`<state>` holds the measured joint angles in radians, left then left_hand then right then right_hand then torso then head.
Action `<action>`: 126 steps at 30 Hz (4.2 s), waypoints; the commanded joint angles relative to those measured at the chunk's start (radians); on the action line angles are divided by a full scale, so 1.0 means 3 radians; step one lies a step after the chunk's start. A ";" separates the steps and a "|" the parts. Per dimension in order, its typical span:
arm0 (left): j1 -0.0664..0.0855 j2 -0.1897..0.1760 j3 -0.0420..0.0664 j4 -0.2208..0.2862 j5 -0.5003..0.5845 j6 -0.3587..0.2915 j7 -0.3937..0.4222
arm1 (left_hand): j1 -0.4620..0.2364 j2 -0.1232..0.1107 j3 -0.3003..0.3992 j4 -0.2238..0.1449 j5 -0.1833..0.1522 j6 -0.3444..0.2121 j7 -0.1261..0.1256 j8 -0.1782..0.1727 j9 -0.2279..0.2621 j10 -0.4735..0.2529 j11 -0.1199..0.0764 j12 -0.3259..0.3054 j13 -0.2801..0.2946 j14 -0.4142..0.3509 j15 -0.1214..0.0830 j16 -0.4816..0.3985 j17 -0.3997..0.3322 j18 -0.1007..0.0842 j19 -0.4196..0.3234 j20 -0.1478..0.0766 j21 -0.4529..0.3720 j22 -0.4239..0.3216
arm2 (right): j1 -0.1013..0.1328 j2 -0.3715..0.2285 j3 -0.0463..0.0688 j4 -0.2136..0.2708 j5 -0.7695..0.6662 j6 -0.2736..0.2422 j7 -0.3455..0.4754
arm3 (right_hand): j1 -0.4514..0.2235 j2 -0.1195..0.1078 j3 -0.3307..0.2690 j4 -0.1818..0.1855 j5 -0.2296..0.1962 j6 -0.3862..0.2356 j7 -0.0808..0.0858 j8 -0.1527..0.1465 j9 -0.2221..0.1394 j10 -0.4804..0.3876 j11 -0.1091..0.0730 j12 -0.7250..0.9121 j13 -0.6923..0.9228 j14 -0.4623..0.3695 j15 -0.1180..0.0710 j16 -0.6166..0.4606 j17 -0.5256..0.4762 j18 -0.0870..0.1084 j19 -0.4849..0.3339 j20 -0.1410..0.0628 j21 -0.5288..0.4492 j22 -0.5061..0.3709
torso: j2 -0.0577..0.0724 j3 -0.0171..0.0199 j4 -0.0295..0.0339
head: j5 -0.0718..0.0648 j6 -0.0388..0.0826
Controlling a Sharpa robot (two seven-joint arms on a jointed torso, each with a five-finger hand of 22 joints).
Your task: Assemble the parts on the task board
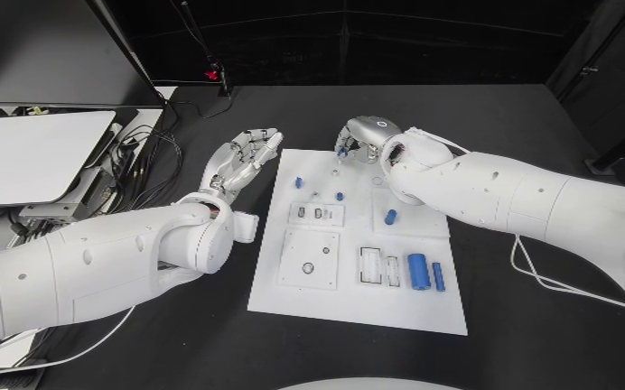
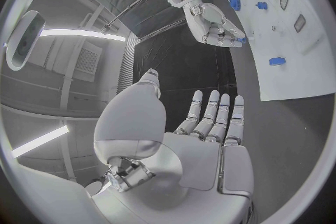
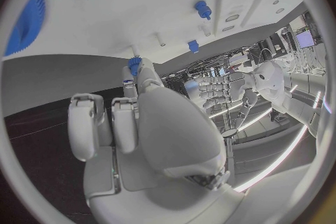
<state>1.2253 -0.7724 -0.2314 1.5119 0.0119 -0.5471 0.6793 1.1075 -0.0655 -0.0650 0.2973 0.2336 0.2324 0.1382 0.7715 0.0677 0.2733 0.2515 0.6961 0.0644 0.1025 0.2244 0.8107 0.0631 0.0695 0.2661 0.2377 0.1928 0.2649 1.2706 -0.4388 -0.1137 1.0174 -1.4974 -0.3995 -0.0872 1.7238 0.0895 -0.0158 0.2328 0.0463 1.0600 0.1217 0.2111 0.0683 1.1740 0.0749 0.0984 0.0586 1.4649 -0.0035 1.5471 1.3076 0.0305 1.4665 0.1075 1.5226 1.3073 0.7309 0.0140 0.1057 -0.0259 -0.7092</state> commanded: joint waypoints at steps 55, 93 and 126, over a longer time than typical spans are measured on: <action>0.0004 -0.0010 0.0003 -0.0021 -0.0021 0.0052 0.1181 | 0.0018 0.0091 0.0046 -0.0006 0.0023 0.0014 0.0527 0.0000 -0.0006 0.0009 0.0026 0.0018 0.0000 0.0003 0.0044 0.0026 0.0005 0.0035 -0.0016 0.0028 0.0022 0.0010 | 0.0006 0.0078 0.0002 -0.0043 0.0018 0.0345 -0.0212 | -0.0087 -0.0176 0.0004 0.0150 0.0007 -0.0103 -0.0004 -0.0212 -0.0014 -0.0070 0.0050 -0.0133 0.0002 0.0256 0.0071 -0.0045 0.0358 -0.0012 0.0130 0.0059 -0.0019 0.0579 | -0.0013 -0.0017 0.0002 | 0.0011 -0.0084; 0.0004 -0.0013 0.0001 -0.0054 -0.0021 0.0058 0.1150 | 0.0037 0.0113 0.0052 -0.0009 0.0039 0.0016 0.0530 -0.0004 -0.0007 0.0015 0.0036 0.0020 0.0000 0.0008 0.0058 0.0031 0.0005 0.0031 -0.0019 0.0039 0.0028 0.0013 | 0.0098 -0.1251 0.0061 0.1194 0.1923 -0.0110 0.0839 | -0.1020 -0.0517 0.0177 0.0160 0.0040 -0.1023 -0.0009 -0.0473 -0.0003 -0.0044 0.0005 0.0362 0.0198 -0.0529 0.0042 -0.1062 -0.1815 0.0317 -0.0921 0.0047 -0.1116 -0.0683 | -0.0045 -0.0040 -0.0020 | -0.0019 -0.0083; 0.0001 0.0007 -0.0004 -0.0087 -0.0021 0.0068 0.1141 | 0.0044 0.0123 0.0054 -0.0009 0.0048 0.0018 0.0530 -0.0005 -0.0007 0.0019 0.0037 0.0022 0.0000 0.0011 0.0061 0.0033 0.0006 0.0031 -0.0021 0.0042 0.0030 0.0013 | 0.0011 -0.1349 0.0055 0.0919 0.0499 0.0230 -0.0282 | -0.1139 -0.0796 0.0208 0.0189 0.1160 -0.1605 0.0097 0.1264 0.0464 0.1323 0.0045 0.4908 0.5041 0.0353 0.0092 0.0079 0.0877 -0.0102 0.0348 0.0089 0.0161 0.0878 | -0.0036 -0.0032 -0.0019 | -0.0285 0.0000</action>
<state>1.2245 -0.7708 -0.2333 1.4854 0.0119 -0.5366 0.6797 1.1190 -0.0402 -0.0563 0.2943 0.2414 0.2325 0.1382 0.7715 0.0670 0.2768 0.2550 0.6960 0.0643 0.1050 0.2338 0.8148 0.0636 0.0694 0.2590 0.2447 0.1968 0.2678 1.2725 -0.8452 -0.0976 1.2952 -1.2770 -0.3659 -0.1041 1.3650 -0.1097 -0.0132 0.2892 0.3770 0.5947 0.1426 0.5163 0.1813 1.4683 0.0699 1.5522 1.3080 1.4668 0.0127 1.5624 1.3081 0.0205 1.4655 0.1236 1.5417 1.3080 0.7200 0.0045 0.0998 -0.1115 -0.7089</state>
